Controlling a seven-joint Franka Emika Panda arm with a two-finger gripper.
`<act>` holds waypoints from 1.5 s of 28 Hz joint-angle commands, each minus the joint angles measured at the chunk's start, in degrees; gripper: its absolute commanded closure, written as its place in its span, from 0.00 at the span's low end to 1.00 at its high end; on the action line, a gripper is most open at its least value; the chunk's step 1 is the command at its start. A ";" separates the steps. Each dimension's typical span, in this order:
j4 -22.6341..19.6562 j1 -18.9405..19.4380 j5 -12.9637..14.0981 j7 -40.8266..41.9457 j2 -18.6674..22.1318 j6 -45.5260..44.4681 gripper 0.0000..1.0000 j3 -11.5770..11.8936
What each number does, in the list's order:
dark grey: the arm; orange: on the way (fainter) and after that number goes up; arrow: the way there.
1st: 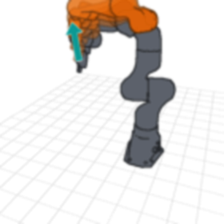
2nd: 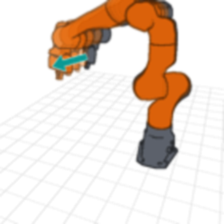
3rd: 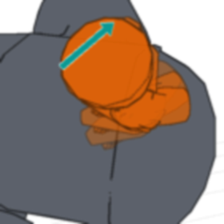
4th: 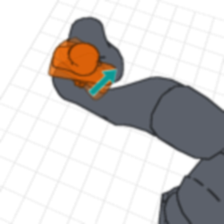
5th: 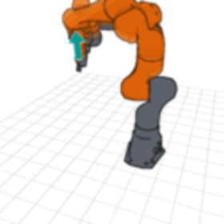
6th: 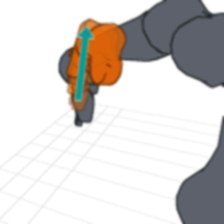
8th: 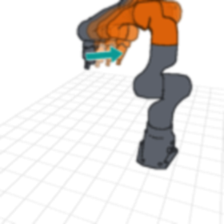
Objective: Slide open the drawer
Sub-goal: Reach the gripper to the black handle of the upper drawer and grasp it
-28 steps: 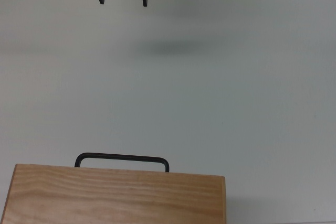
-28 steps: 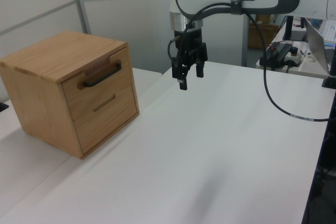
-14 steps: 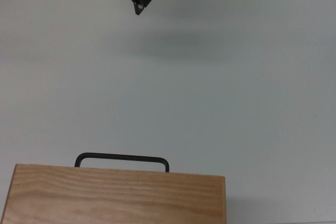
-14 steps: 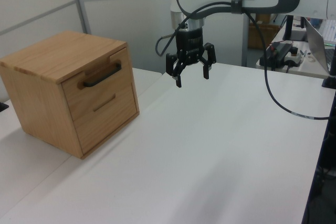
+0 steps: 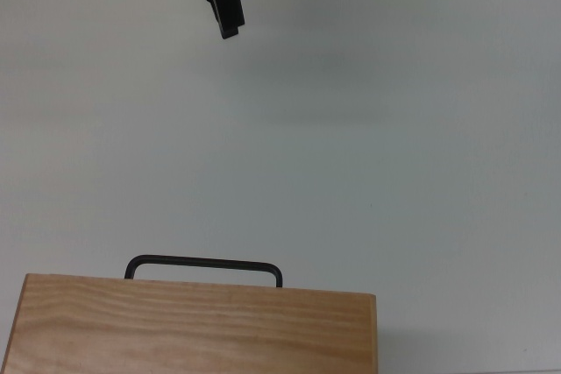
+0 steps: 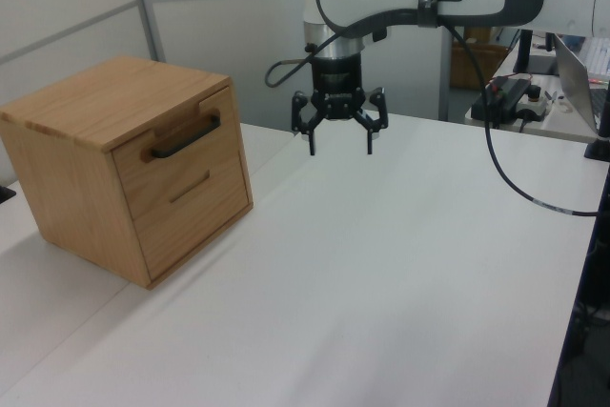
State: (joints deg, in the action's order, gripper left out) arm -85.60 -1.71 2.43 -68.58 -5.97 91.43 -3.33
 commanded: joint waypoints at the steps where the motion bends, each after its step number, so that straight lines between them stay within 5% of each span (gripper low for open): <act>1: -2.29 1.26 0.99 -11.47 -0.27 8.66 0.00 -0.28; 11: -4.40 2.67 0.99 -22.38 -4.66 30.72 0.00 -0.81; 29: -6.16 3.55 0.82 -22.82 -18.37 77.20 0.00 -0.72; 42: -1.68 3.55 2.22 -22.82 -25.93 92.87 0.00 -0.02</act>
State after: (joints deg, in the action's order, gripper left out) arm -90.47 1.21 2.60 -90.65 -29.31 180.49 -4.21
